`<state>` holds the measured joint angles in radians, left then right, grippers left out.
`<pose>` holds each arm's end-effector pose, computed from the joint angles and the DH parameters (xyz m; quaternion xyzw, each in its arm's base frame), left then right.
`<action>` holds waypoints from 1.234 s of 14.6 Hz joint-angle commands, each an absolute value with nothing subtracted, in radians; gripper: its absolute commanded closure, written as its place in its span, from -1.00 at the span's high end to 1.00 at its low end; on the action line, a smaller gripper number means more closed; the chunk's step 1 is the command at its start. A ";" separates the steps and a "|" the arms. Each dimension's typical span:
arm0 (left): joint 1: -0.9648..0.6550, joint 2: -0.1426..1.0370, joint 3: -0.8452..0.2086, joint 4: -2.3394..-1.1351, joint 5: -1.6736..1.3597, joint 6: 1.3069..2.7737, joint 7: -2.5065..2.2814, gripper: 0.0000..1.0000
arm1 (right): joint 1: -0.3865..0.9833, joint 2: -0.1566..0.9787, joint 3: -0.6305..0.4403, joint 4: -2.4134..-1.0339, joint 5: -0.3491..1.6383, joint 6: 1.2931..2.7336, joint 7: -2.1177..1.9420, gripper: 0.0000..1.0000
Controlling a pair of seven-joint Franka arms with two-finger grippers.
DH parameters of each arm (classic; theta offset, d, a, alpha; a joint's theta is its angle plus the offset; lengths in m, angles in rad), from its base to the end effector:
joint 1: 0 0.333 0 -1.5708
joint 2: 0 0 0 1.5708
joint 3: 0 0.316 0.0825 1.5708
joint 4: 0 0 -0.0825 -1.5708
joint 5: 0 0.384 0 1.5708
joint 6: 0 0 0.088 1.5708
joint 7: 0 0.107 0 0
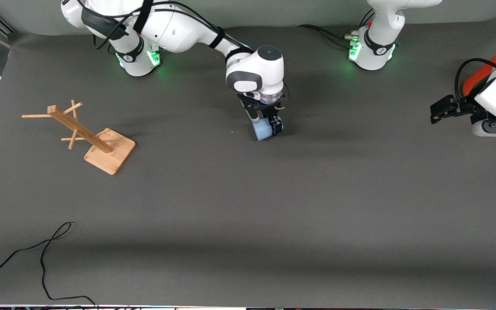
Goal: Rotate and upright cup with both arms
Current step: 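Carry the cup to mid-table and set it on its side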
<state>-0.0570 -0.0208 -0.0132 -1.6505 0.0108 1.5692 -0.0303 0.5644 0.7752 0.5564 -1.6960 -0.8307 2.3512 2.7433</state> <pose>0.5442 -0.0372 0.5983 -0.9993 0.0201 0.0299 0.0071 0.3393 0.5852 0.1979 -0.8276 0.5504 -0.0890 0.0654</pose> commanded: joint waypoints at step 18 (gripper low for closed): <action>-0.092 -0.025 -0.023 -1.655 0.014 1.545 -0.080 1.00 | 0.083 0.410 0.792 -1.460 -0.379 1.783 1.786 1.00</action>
<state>-0.0622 -0.0204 -0.0212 -1.6523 0.0098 1.5592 -0.0423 0.1718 0.4933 0.7889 -1.4342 -0.4736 1.7901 1.9459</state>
